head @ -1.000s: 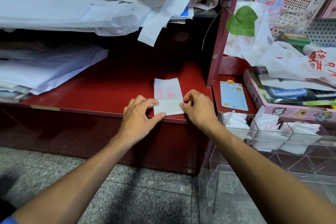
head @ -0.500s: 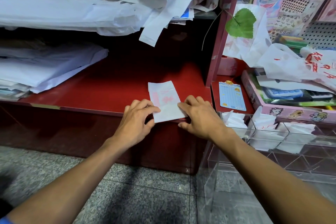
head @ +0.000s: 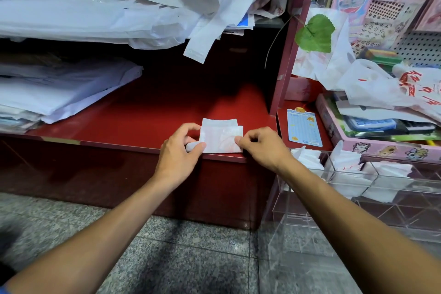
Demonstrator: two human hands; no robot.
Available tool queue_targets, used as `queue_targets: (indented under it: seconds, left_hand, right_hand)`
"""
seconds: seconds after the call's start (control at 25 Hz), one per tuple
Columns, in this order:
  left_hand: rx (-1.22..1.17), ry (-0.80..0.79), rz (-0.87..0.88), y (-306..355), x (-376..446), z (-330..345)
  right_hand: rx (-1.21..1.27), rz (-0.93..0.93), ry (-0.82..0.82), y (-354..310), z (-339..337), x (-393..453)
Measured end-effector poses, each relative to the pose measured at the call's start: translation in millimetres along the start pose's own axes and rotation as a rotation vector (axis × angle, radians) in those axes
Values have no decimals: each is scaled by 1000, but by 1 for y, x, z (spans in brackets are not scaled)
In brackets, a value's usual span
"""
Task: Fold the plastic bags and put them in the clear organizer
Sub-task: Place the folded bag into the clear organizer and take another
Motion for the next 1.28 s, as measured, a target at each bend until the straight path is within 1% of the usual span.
queue_targets:
  seconds: [0.16, 0.2, 0.28, 0.36, 0.44, 0.52, 0.6, 0.64, 0.72, 0.84, 0.96, 1.12, 1.28]
  left_hand:
    - [325, -23, 158, 10, -2, 9]
    - [381, -56, 200, 11, -4, 13]
    - [463, -147, 280, 12, -8, 23]
    - [493, -186, 328, 12, -9, 26]
    - [486, -159, 340, 11, -7, 23]
    - [467, -138, 348, 10, -6, 20]
    - [433, -141, 355, 9, -6, 19]
    - [406, -141, 345, 9, -7, 17]
    - [360, -130, 334, 9, -7, 13]
    - [377, -132, 371, 13, -7, 11]
    - [360, -181, 369, 13, -9, 13]
    - [315, -317, 341, 7, -13, 27]
    - [277, -331, 330, 7, -9, 30]
  right_hand:
    - [-111, 50, 100, 2, 3, 7]
    - [-163, 39, 125, 1, 2, 6]
    - [-261, -51, 146, -8, 3, 3]
    - [-317, -190, 73, -15, 10, 0]
    - [-388, -285, -63, -17, 17, -6]
    - [-531, -329, -175, -14, 22, -11]
    - [-617, -347, -217, -10, 22, -14]
    - [-584, -349, -205, -10, 21, -14]
    - [-427, -348, -148, -12, 14, -13]
    - [-296, -312, -133, -9, 7, -12]
    - [-287, -308, -144, -9, 6, -13]
    - [-266, -318, -140, -9, 6, -14]
    - [-253, -311, -134, -7, 5, -13]
Point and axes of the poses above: each hand's wrist, its own x-axis towards the middle knuckle, its own z-axis out of the palm, y = z × x, the point moved 9 cm from there along x, towards the middle knuckle, and after that the axes turned 7 degrees about x, right-handed, at the moved point
